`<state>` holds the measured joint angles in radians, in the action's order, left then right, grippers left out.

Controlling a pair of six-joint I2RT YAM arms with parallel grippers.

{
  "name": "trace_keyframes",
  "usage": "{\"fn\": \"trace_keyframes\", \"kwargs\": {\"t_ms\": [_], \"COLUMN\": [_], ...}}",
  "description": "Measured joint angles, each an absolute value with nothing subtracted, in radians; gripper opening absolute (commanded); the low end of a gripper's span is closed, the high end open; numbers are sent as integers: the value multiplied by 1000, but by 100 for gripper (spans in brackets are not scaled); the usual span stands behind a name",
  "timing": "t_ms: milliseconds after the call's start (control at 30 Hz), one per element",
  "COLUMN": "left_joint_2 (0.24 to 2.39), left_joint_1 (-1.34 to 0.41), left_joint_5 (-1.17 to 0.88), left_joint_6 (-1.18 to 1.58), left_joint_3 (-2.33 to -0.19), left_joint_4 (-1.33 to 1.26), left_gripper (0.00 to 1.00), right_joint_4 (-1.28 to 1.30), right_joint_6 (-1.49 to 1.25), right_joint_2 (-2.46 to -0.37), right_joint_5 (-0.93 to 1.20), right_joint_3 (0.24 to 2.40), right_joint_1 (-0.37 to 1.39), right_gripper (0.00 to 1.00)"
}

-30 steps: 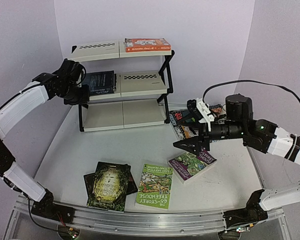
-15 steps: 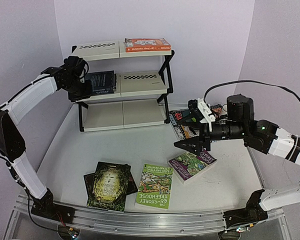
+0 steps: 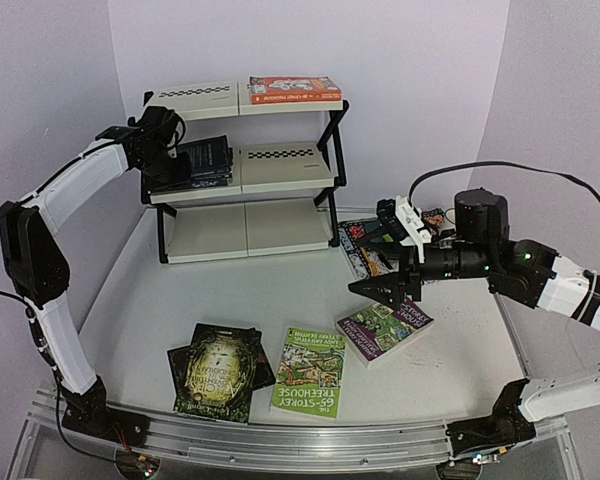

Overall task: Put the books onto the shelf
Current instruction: Adjust the book in the book pile on the shelf.

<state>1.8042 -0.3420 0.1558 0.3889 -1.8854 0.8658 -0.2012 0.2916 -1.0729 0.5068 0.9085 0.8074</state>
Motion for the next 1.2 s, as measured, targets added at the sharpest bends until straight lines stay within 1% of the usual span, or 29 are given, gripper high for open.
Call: {"fn": "trace_keyframes", "kwargs": {"t_ms": [333,567,967,1067,1200], "left_joint_2": [1822,1821,1802,1798,1747], "left_joint_1": [-339,-339,-319,-318,-310], "left_joint_5": [165,224,290,291,278], "left_joint_6": [345,293,255,251,257], "left_joint_3": [-1899,-1897,-1869,-1864,-1803], "left_joint_4": [867,875,890,888,878], "left_gripper": [10,11,17,24,41], "right_joint_4": [-201,-201,-197,-185,-146], "right_joint_6": [294,295,288,282,245], "right_joint_2": [-1073,-1073,-1073,-1073,-1075], "right_joint_5": [506,507,507,507,498], "right_joint_3": [908,908,908,908,912], "right_joint_1": [807,807,807,807,807], "right_gripper": [89,89,89,91,93]}}
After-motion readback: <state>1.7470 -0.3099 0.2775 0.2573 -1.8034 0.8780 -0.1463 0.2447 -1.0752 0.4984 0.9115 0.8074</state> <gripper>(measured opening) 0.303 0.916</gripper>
